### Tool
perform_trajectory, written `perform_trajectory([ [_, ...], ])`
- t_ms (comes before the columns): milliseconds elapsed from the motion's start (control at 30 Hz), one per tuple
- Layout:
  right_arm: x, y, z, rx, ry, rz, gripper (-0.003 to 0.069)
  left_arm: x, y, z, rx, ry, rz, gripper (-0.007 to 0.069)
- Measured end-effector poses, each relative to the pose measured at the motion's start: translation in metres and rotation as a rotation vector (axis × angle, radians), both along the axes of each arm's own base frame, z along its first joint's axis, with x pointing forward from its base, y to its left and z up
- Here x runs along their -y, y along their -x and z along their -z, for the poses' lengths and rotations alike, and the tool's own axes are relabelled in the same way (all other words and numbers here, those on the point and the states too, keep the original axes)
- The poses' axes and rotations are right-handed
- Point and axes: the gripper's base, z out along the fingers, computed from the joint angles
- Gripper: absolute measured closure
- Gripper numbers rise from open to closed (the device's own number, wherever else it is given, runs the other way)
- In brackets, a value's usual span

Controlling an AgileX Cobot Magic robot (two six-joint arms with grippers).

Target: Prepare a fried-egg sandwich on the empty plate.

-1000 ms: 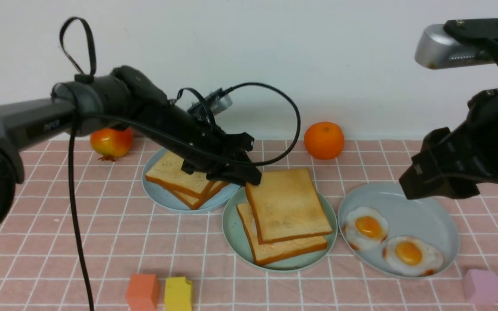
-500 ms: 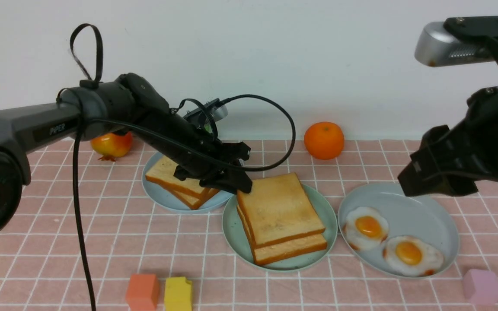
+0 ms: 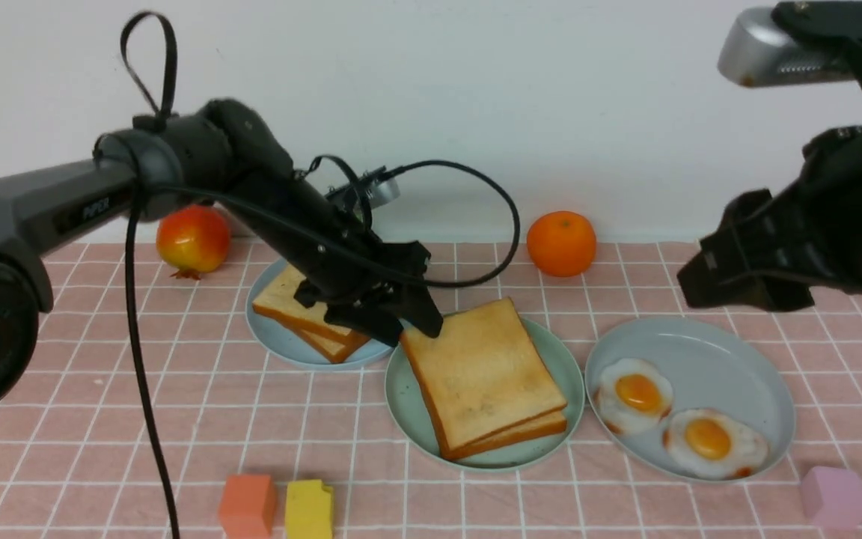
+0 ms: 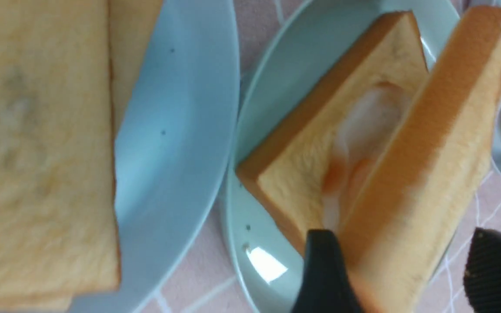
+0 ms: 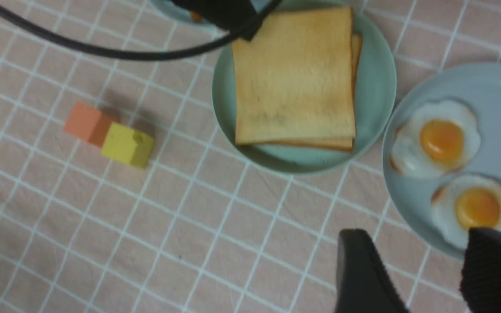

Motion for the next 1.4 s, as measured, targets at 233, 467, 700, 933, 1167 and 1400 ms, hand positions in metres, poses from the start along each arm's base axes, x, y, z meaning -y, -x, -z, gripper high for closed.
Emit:
perform_trajectory([
  [233, 0.012, 0.021, 0.005, 0.095, -0.052, 0.017, 0.045, -0.004, -0.009, -0.026, 0.056, -0.07, -0.024, 0.0137],
  [467, 0.037, 0.057, 0.022, 0.302, -0.098, 0.045, 0.065, -0.008, 0.009, -0.088, 0.149, -0.041, -0.002, 0.0175],
  [700, 0.065, 0.102, 0.063, 0.551, -0.205, 0.088, 0.0665, -0.014, 0.056, -0.182, 0.307, 0.098, 0.002, 0.0423],
  [933, 0.084, 0.137, 0.108, 0.543, -0.365, 0.173, 0.0661, -0.03, 0.121, -0.247, 0.426, 0.153, -0.021, 0.0613],
  [1167, 0.091, 0.15, 0.129, 0.544, -0.419, 0.198, 0.0658, -0.065, 0.221, -0.268, 0.499, 0.077, -0.068, 0.0613],
  [1400, 0.091, 0.151, 0.135, 0.526, -0.408, 0.2, 0.0655, -0.099, 0.327, -0.226, 0.481, 0.022, -0.14, 0.0613],
])
